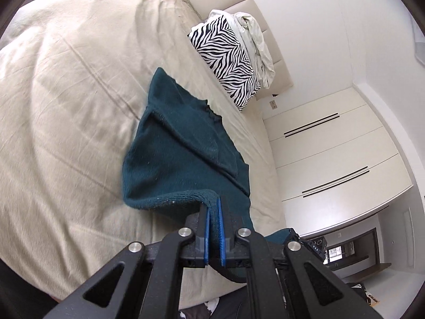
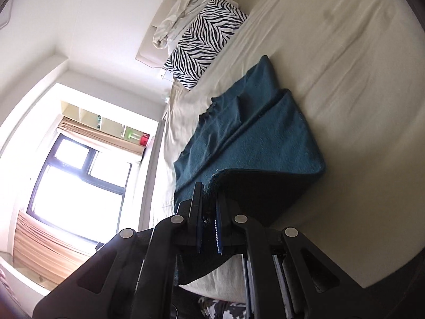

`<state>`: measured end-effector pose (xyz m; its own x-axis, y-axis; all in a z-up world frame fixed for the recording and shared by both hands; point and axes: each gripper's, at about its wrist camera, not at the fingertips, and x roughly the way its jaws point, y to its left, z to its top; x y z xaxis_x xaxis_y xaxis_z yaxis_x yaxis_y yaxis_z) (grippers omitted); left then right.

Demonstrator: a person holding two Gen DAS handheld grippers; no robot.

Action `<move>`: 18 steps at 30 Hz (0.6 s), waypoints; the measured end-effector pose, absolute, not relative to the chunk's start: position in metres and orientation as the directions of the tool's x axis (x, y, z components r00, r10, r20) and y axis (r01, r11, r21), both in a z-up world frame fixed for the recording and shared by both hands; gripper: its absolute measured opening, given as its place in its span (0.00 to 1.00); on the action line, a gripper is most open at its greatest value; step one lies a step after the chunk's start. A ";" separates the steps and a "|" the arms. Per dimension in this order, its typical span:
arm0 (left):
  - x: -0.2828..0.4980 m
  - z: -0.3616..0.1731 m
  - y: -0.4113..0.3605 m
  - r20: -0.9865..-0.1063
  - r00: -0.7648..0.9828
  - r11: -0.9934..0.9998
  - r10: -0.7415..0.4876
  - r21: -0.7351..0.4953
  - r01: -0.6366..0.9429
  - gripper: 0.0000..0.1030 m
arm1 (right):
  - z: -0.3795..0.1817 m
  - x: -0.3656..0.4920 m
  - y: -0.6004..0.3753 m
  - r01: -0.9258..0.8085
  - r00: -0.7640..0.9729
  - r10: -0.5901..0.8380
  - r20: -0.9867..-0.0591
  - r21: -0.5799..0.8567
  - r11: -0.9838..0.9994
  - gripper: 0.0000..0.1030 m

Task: Fold small clothes

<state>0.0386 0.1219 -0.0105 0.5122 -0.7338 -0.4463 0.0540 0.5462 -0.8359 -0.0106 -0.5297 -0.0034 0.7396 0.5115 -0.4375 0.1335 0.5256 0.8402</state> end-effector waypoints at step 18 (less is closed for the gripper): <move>0.220 -0.031 0.116 -0.432 0.559 0.485 -0.708 -0.872 -0.061 0.06 | -0.004 0.190 -0.565 0.175 0.829 0.369 -0.419 0.823 0.541 0.07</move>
